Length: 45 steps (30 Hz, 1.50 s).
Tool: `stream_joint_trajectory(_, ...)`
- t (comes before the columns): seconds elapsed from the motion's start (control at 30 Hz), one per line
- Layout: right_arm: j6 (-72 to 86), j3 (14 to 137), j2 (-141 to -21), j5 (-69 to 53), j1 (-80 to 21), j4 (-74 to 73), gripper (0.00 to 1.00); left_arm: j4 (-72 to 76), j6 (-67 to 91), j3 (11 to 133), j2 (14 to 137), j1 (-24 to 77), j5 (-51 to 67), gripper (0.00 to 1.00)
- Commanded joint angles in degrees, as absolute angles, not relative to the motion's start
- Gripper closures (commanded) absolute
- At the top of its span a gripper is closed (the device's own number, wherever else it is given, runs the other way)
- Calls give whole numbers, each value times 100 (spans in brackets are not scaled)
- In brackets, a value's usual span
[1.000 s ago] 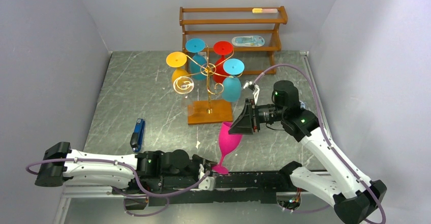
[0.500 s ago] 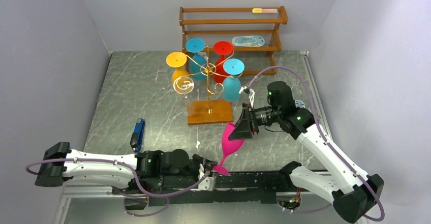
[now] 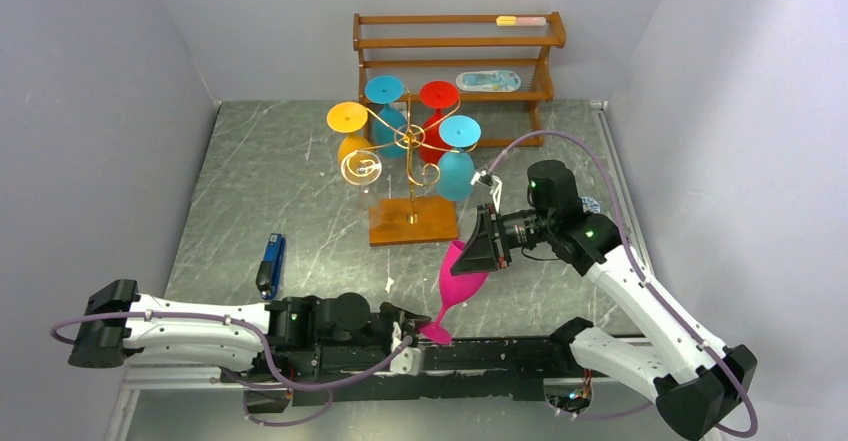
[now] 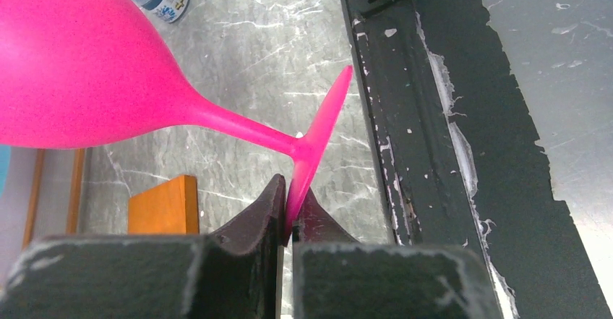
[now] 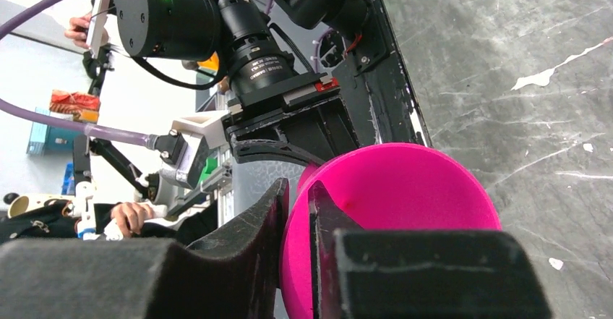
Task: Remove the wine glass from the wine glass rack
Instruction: Place the wine glass at the center of the board.
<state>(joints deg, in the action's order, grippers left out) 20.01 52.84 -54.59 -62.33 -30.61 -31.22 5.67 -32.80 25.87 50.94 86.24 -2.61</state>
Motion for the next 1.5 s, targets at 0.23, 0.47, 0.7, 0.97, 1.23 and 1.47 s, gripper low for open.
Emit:
stream_joint_trajectory(0.23, 2684, 5260, -5035, -6373, -3140, -2686, 100, 1132, -2851, 2638, 4846, 8538, -776, 88)
stream_joint_trajectory(0.47, 2518, 5309, -5010, -5474, -3141, -2992, 100, 859, -2225, 2770, 4720, 8538, -776, 23)
stream_joint_trajectory(0.7, 2316, 5257, -4686, -3152, -3135, -3473, 100, 451, -1300, 2832, 4287, 8538, -938, 1)
stream_joint_trajectory(0.97, 2552, 4957, -4129, -91, -3136, -3500, 100, -477, 177, 3135, 3967, 8540, -1769, 1)
stream_joint_trajectory(1.23, 2397, 4625, -4010, 1613, -3134, -2672, 100, -1577, 769, 3717, 3841, 8536, -2601, 1)
stream_joint_trajectory(1.47, 1896, 4475, -4979, 2134, -3134, -1568, 100, -1696, 752, 3545, 3398, 8543, -2820, 1)
